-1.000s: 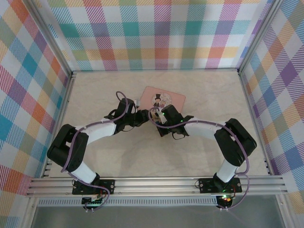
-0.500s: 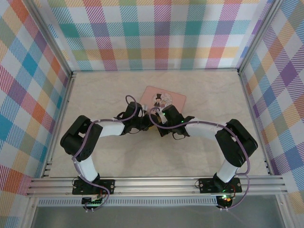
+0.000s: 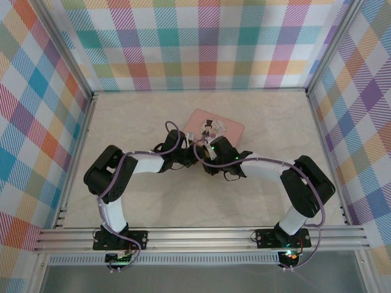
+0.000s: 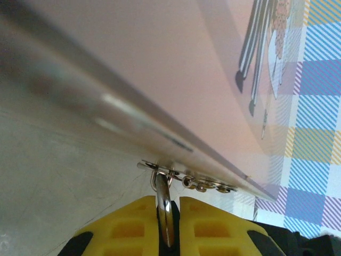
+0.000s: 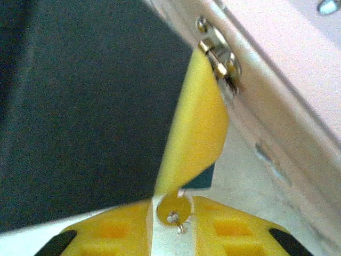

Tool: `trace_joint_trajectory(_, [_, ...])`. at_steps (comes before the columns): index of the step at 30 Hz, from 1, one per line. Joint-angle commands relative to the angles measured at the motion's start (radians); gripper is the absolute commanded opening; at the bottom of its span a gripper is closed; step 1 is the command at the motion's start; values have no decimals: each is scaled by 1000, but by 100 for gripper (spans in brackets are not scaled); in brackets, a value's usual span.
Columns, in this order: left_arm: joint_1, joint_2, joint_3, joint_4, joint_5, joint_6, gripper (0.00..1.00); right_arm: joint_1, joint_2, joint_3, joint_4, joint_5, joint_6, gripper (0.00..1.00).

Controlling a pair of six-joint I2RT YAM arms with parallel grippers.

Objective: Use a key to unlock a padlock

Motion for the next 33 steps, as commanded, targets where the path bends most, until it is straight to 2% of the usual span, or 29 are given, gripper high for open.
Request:
trace_joint_trajectory(1, [-7, 21, 26, 15, 25, -30, 0, 4, -67, -21, -52, 6, 31, 38])
trace_joint_trajectory(8, [-5, 15, 37, 11, 48, -42, 0, -9, -157, -35, -82, 9, 81, 46])
trace_joint_trajectory(12, [-2, 5, 37, 4, 53, -44, 0, -9, -145, -10, -105, 13, 87, 48])
trace_joint_trajectory(21, [4, -9, 38, 1, 63, -45, 0, -7, -61, 36, -96, 10, 72, 47])
trace_joint_trajectory(29, [7, -12, 38, 1, 66, -48, 0, -5, 18, 117, -130, 60, 56, 46])
trace_joint_trajectory(33, [7, -12, 39, 3, 66, -48, 0, -5, 47, 146, -148, 65, 49, 42])
